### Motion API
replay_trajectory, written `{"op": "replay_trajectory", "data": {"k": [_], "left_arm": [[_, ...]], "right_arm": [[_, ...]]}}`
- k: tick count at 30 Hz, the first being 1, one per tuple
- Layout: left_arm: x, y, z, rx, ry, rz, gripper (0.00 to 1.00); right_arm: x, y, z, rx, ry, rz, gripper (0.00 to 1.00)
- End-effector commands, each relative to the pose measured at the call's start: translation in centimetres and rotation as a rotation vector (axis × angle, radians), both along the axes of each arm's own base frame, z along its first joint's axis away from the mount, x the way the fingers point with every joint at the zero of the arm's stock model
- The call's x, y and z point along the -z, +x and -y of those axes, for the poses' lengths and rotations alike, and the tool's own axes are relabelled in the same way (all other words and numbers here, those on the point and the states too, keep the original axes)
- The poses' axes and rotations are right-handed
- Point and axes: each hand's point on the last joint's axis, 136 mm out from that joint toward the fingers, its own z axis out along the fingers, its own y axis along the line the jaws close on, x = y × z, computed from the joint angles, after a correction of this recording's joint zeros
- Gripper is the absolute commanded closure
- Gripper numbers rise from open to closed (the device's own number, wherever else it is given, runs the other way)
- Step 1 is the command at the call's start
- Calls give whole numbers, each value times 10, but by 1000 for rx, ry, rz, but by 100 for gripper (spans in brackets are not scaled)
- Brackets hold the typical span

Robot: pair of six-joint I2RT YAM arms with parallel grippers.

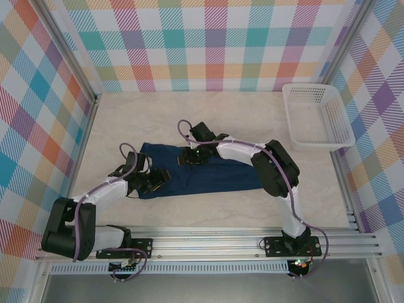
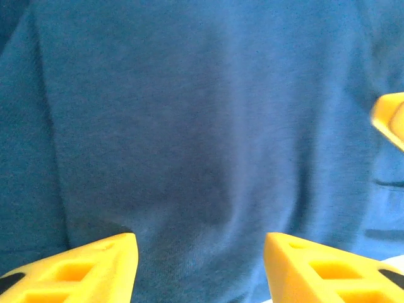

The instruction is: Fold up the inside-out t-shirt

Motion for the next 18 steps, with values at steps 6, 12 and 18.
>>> {"op": "replay_trajectory", "data": {"k": [6, 12, 18], "left_arm": [[23, -22, -24, 5, 157, -52, 46], [-12, -14, -29, 15, 195, 26, 45], [-55, 8, -47, -51, 267, 152, 44]], "right_arm": [[28, -6, 39, 24, -164, -54, 66], [-4, -11, 42, -50, -138, 18, 66], [-39, -20, 77, -66, -186, 135, 64]]}}
